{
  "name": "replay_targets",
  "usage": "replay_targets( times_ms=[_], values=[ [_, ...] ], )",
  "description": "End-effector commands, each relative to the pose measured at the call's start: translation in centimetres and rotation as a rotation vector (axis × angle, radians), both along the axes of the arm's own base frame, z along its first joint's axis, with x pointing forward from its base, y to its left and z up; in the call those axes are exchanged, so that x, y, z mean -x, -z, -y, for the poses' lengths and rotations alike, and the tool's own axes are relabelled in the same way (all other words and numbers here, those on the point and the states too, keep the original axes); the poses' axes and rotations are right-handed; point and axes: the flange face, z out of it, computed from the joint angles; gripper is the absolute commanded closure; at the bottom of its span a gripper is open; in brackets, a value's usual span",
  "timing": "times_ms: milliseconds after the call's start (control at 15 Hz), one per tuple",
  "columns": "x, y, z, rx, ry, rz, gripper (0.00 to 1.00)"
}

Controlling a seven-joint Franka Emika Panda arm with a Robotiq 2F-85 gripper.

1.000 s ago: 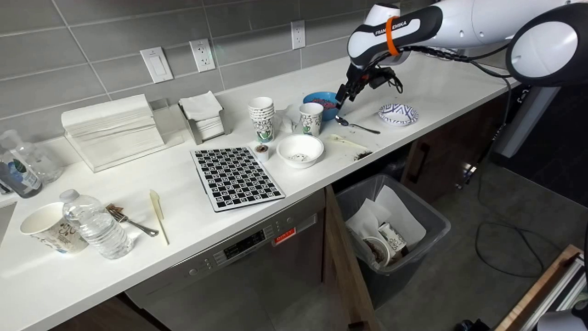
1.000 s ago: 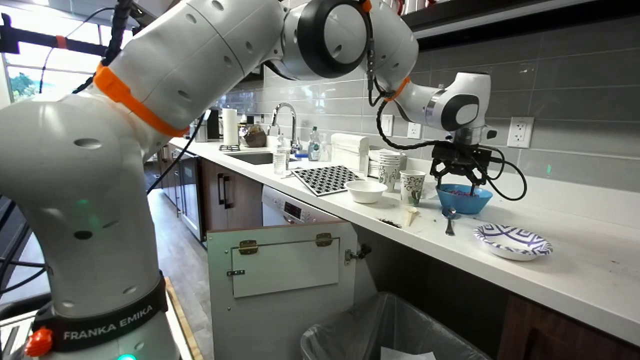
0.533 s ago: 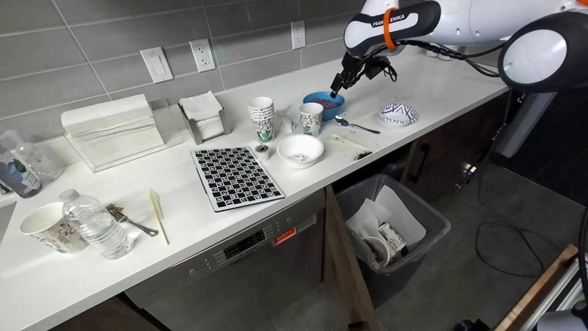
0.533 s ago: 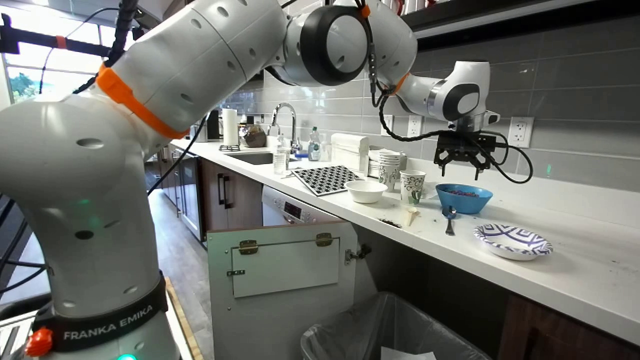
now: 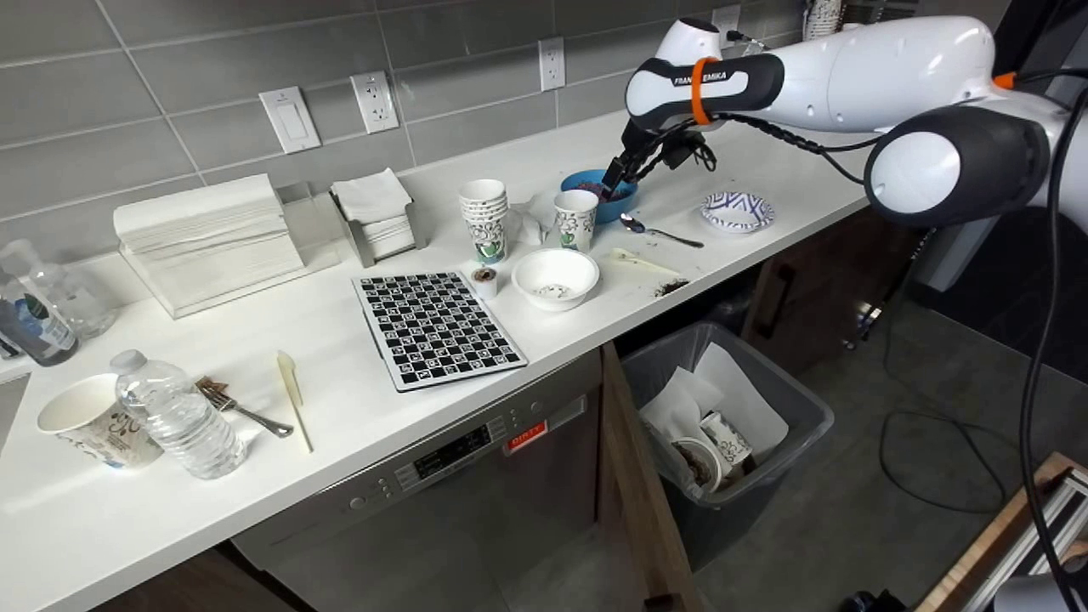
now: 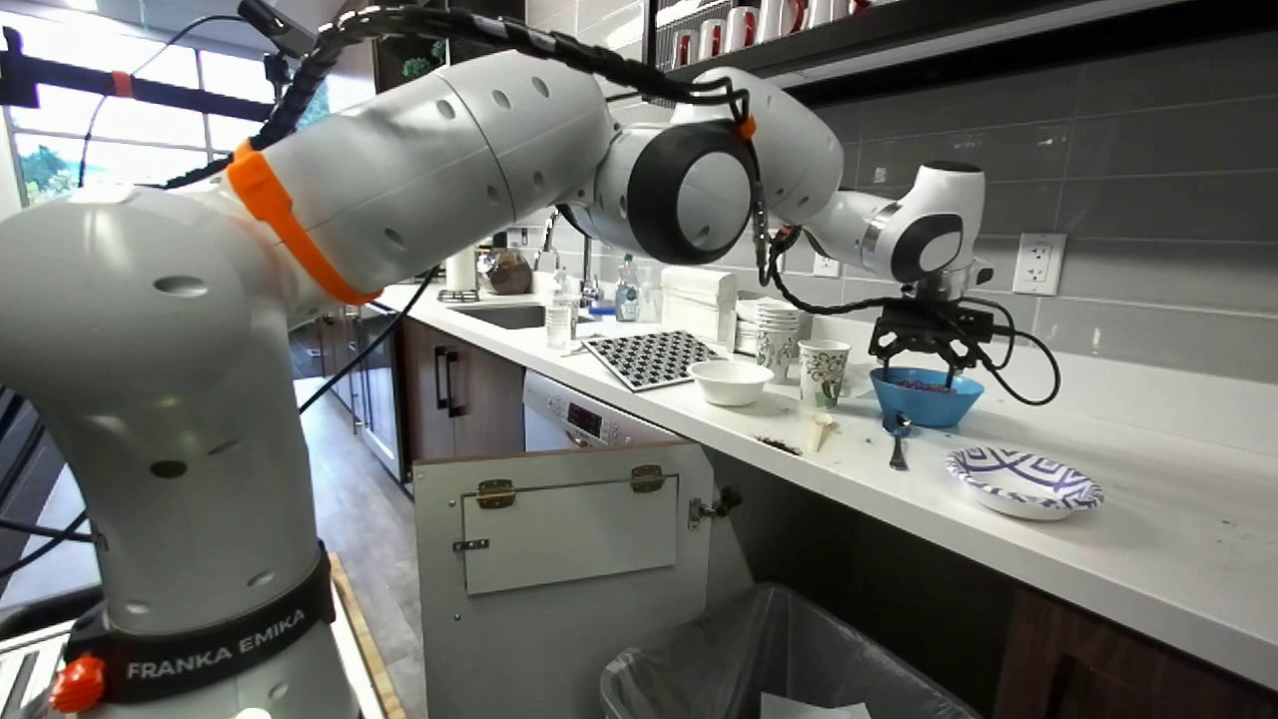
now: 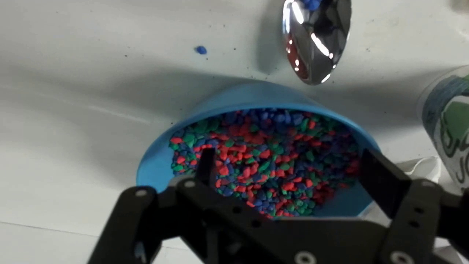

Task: Pick up some cereal from the blue bowl and place it on the silver spoon then pour the cereal from the spoon into the bin.

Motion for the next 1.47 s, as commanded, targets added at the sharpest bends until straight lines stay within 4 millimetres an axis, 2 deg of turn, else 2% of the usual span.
replay_targets(
  times_ms=[0,1067,1133,1200,1267,1400],
  values=[
    [-1.0,0.9,-0.4,-0.017,-0.037,0.032,0.0],
    [-2.1,3.8,-0.1,-0.006,0.016,0.152,0.0],
    [-2.1,4.0,-0.1,-0.009,0.016,0.149,0.13],
    [-2.1,4.1,-0.1,-0.006,0.014,0.147,0.2],
    [-2.1,4.1,-0.1,-0.006,0.013,0.147,0.34],
    [-2.0,4.4,0.0,-0.009,0.013,0.139,0.5]
  ],
)
